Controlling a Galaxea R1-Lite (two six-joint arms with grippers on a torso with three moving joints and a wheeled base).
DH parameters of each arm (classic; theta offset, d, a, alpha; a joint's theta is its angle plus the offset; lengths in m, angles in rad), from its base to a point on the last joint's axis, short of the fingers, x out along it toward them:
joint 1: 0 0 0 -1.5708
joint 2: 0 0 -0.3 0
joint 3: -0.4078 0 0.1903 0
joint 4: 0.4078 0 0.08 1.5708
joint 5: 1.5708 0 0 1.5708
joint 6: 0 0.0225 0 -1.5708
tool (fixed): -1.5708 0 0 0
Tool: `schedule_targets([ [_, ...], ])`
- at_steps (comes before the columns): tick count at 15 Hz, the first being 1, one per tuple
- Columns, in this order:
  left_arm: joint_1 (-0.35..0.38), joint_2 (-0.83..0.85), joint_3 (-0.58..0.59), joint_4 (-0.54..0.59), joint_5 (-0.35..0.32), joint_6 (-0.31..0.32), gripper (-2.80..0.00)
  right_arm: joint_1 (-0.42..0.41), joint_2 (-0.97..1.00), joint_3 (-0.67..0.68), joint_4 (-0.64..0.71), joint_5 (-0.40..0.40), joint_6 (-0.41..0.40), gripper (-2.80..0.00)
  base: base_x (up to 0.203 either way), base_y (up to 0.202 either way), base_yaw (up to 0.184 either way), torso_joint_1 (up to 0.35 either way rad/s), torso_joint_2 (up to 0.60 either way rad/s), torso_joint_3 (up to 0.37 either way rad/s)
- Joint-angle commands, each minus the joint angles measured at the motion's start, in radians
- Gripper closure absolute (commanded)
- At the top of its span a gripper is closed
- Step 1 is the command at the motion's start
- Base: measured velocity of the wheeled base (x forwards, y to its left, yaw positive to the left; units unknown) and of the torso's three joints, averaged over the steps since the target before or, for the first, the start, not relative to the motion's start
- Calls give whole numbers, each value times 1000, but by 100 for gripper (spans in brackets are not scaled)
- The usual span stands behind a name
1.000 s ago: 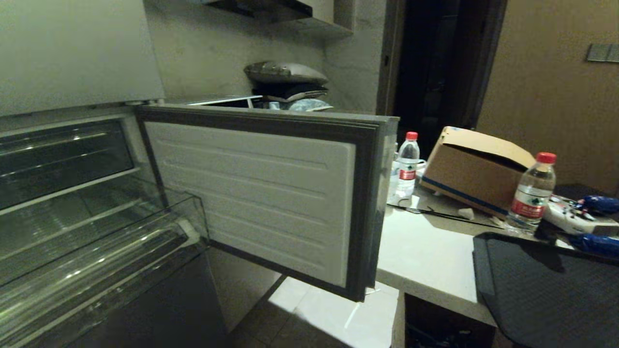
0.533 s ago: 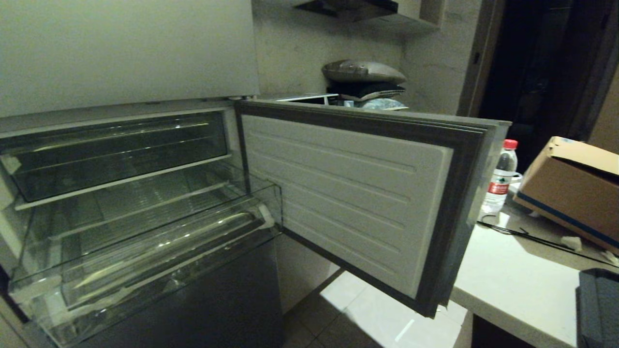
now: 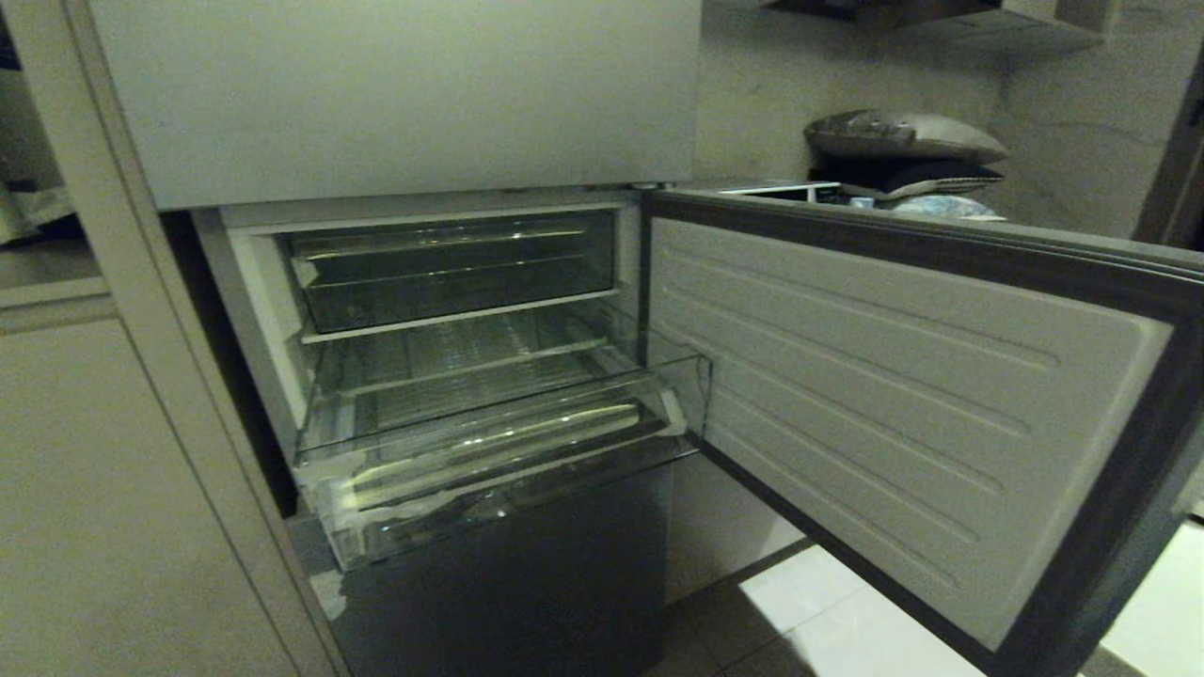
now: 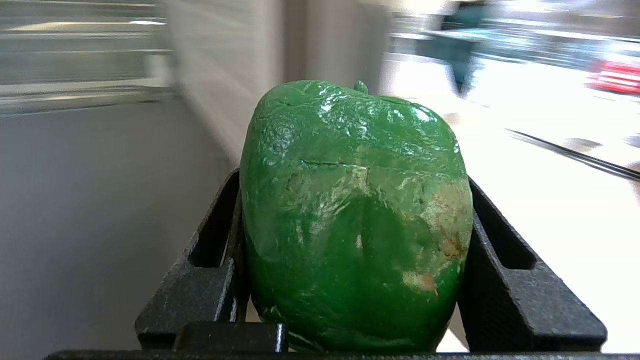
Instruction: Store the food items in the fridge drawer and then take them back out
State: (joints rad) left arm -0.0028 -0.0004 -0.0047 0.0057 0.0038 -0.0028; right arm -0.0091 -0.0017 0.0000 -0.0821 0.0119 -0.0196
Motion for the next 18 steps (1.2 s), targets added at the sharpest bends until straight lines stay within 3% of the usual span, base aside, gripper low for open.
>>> schedule_targets([
  [1,0,0,0,0,-1,0,0,0,2,29,-1,0,0,0,2,-11,176,7,0,2],
  [12,0,0,0,0,1,0,0,0,2,31,-1,2,12,0,0,-8,174,2,2,3],
  [18,0,0,0,0,1,0,0,0,2,31,-1,2,3,0,0,-2,32,0,0,1],
])
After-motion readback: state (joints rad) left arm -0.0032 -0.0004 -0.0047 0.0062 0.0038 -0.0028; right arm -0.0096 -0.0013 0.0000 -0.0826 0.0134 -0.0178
